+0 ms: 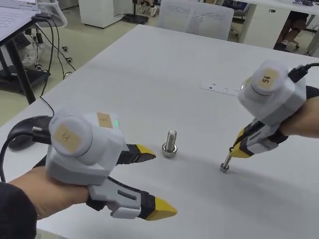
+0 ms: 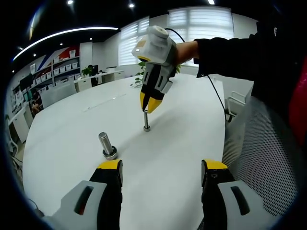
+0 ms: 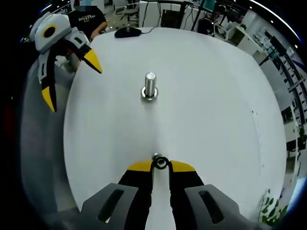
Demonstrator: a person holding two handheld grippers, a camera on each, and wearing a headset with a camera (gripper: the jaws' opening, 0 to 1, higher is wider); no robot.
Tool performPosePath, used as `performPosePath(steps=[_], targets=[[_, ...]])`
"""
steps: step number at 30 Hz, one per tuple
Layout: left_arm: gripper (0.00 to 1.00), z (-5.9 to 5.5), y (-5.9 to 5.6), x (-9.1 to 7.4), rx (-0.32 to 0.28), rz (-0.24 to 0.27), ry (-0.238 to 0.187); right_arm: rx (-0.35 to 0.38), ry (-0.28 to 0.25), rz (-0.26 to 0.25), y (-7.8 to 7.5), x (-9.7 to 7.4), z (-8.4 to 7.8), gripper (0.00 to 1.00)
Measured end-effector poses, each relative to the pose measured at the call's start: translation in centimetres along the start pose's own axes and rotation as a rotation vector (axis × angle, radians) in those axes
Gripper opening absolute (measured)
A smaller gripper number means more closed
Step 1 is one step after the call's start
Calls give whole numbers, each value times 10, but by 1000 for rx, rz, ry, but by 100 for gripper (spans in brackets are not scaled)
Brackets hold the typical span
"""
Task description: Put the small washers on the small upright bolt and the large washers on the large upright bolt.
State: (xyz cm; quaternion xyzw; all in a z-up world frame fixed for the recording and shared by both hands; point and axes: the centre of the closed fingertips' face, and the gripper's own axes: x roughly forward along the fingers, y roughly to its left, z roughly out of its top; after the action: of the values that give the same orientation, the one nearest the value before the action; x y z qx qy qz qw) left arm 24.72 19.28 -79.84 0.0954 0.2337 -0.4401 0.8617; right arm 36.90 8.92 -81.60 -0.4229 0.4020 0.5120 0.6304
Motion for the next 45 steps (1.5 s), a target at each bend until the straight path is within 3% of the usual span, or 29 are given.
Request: performPosePath(steps=[18,45], targets=[[66,0,4,3,-2,2,1,12,8,22,-2,10,-4,14],[66,-3,1,2,-8,-1,12,25,36,53,6,41,-17,14]])
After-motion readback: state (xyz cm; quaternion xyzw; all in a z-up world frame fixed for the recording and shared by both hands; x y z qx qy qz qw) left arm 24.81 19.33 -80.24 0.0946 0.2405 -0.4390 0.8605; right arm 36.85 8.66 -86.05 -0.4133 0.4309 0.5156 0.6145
